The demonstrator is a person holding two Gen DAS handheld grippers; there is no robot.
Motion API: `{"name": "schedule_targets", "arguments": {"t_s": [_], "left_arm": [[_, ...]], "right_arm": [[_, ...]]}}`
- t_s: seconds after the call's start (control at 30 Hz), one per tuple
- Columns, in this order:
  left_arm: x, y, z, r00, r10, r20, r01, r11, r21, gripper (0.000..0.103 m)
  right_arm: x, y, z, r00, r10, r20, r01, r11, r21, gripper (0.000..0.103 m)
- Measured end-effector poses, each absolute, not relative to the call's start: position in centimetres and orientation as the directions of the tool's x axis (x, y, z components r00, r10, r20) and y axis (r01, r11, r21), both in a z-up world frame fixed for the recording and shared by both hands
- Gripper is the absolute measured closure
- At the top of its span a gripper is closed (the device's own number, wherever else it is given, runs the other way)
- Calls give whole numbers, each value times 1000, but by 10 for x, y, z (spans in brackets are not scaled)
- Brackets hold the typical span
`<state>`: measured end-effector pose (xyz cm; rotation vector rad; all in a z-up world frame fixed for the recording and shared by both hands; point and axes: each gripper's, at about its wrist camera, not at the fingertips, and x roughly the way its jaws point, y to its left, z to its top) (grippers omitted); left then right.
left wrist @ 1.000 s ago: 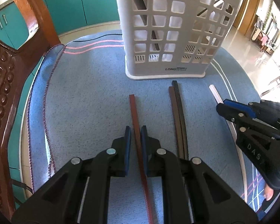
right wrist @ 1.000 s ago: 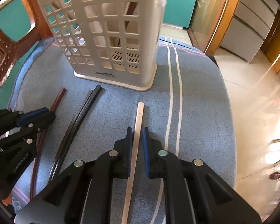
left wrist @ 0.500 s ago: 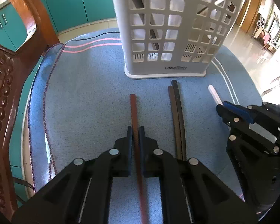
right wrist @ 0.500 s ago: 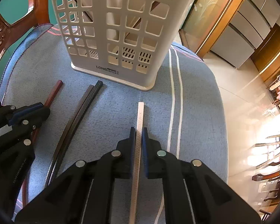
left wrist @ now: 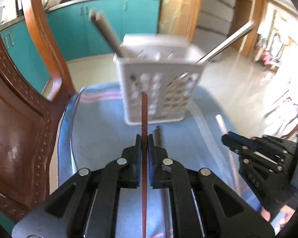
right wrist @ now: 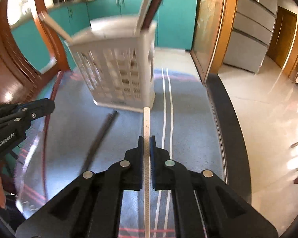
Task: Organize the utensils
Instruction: 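Lift both held chopsticks and insert them into the white utensil holder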
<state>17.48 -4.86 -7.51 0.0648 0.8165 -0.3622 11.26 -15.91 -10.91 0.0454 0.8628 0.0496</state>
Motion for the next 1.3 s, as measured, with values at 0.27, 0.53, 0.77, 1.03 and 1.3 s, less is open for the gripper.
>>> {"name": "schedule_targets", "arguments": {"t_s": [0.27,0.53,0.77,1.03,1.3], "left_arm": [[143,-10,11,714,-447,-539,407,891,-201,96],[140,17,88,824,-515,-236,435,842,-319,96],[169,8,97,942,-327,-68,298,914,-275,96],[244,-27,32,921,-268,-284,217,956,-199,96],[234,-54,27,944,-189,-272,176,982,-71,96]], "right_arm": [[66,-200,-32,786,188,-589,-96,978,184,96],[67,-222,46,872,284,-398,-199,950,242,96],[94,-224,102,929,304,-213,-249,936,250,96],[152,-212,89,968,201,-149,-166,961,223,96],[186,-199,33,937,189,-294,-144,975,170,96]]}}
